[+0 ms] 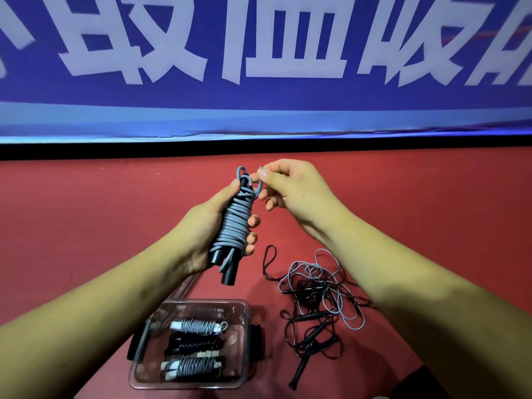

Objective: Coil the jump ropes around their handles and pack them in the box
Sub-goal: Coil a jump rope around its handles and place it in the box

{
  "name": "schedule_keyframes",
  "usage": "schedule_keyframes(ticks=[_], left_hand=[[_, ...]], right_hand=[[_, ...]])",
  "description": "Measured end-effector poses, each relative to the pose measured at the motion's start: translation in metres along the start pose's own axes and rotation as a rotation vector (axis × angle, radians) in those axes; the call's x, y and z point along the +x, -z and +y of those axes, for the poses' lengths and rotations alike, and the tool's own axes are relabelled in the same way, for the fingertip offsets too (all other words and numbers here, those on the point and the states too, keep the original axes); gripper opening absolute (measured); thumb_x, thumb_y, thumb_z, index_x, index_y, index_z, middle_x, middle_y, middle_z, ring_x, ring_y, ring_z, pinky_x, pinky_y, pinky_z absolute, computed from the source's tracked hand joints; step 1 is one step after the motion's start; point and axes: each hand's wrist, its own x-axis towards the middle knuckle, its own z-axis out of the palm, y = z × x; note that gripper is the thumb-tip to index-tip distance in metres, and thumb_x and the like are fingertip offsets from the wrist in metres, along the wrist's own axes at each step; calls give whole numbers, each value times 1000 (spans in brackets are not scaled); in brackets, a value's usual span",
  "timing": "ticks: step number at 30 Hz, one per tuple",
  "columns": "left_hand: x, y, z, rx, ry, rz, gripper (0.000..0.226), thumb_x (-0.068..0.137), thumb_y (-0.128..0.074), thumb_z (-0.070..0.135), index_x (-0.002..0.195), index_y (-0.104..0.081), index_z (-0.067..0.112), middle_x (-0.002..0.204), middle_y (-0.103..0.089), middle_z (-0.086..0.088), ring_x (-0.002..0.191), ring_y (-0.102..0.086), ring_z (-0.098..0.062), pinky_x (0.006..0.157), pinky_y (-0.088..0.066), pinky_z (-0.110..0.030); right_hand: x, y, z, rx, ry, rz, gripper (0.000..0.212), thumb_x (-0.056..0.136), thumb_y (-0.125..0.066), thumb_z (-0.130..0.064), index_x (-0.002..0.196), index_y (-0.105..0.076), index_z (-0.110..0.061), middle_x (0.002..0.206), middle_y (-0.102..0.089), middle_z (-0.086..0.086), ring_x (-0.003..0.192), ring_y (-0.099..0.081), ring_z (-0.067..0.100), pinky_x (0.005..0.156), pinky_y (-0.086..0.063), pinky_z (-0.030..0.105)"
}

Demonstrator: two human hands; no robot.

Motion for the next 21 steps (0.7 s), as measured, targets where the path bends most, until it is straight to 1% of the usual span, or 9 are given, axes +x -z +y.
schedule_keyframes(ticks=[2,4,5,6,8,12,16,18,21], left_hand=[[1,2,-1,19,11,-12,38,96,-49,54,114,-58,22,73,-54,-8,56,-53,-25,55,-52,-33],[2,2,-3,24,17,-19,38,96,-49,53,112,-55,19,72,-53,-9,57,-52,-26,55,-52,-33],[3,1,-5,26,13,-18,37,97,-49,52,113,-54,19,72,-53,-10,57,-52,-26,55,-52,-33],[3,1,-6,27,11,-18,37,98,-48,52,113,-53,18,73,-52,-10,58,-52,-26,56,-52,-33],[4,2,-9,32,4,-18,37,99,-46,51,112,-53,17,73,-51,-11,58,-51,-26,56,-51,-33],[6,5,-11,60,-12,6,38,98,-47,52,112,-54,17,74,-52,-11,59,-52,-26,57,-51,-34],[4,5,-11,114,-4,-17,34,101,-43,50,111,-52,19,77,-53,-14,64,-53,-28,64,-52,-38],[5,7,-9,150,-5,-2,33,102,-41,49,112,-52,20,79,-52,-16,65,-53,-29,66,-51,-39],[2,7,-4,154,25,0,50,98,-36,61,111,-56,17,73,-51,-12,59,-51,-27,58,-51,-35]], right_hand=[[0,-1,0,-89,49,24,14,96,-58,-7,90,-63,4,75,-64,24,56,-58,19,53,-52,29],[1,0,-1,-171,94,31,13,95,-58,-3,83,-61,0,66,-62,18,48,-60,18,53,-56,33],[1,1,-1,-228,114,38,14,94,-58,-2,81,-61,-3,64,-63,15,48,-62,20,55,-57,36],[1,1,-1,-286,130,42,14,93,-59,-2,80,-61,-6,62,-65,14,49,-63,22,56,-58,37],[1,1,-1,-363,151,39,11,91,-62,-4,80,-62,-7,60,-66,11,50,-65,22,55,-55,32],[-1,-1,-1,-453,180,11,11,88,-63,-1,83,-63,-10,64,-68,9,55,-67,18,55,-51,23],[-4,0,2,-511,219,-17,18,87,-60,4,95,-60,-12,76,-68,10,61,-68,21,60,-58,32],[-4,1,2,-520,222,-12,21,87,-61,4,100,-62,-13,76,-67,4,60,-68,17,62,-59,32],[-1,1,0,-631,268,-11,15,86,-66,-4,92,-73,-16,63,-63,-14,56,-63,4,69,-56,27]])
